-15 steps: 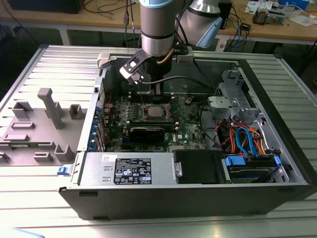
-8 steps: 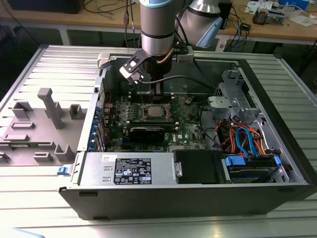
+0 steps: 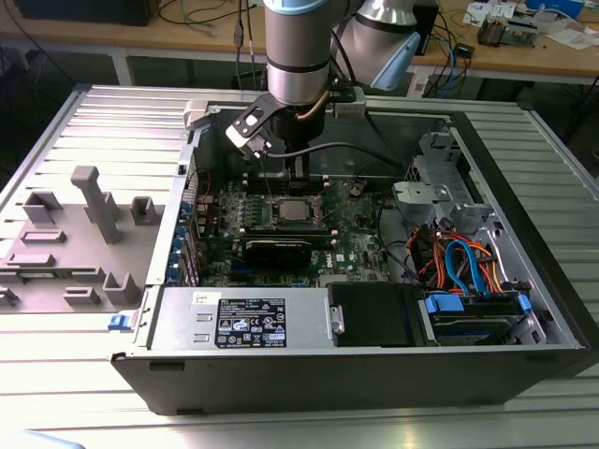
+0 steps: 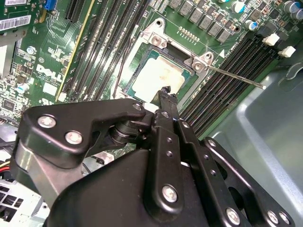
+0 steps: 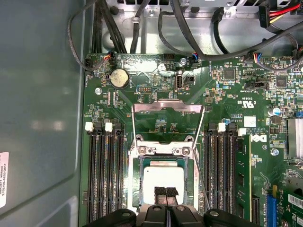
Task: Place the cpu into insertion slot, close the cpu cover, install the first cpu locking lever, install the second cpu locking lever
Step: 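Close the cpu cover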
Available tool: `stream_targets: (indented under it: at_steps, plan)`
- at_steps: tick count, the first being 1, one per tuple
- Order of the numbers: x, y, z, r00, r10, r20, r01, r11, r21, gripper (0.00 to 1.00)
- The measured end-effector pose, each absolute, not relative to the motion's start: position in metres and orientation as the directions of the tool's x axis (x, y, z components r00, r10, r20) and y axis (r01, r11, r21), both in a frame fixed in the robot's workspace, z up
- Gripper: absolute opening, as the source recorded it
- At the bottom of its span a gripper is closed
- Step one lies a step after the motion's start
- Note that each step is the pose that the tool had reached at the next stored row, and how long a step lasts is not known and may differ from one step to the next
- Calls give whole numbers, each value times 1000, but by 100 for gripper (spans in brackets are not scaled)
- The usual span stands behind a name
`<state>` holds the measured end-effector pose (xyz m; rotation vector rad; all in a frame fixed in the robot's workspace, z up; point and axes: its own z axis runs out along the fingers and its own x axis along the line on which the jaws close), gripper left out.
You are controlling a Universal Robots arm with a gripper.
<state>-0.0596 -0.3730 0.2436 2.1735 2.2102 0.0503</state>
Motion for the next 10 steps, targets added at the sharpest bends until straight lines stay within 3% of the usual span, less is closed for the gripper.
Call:
stream_targets:
  at_steps: [10]
  plan:
    - [-60, -373, 262, -17, 1000, -7, 999, 17, 52, 11]
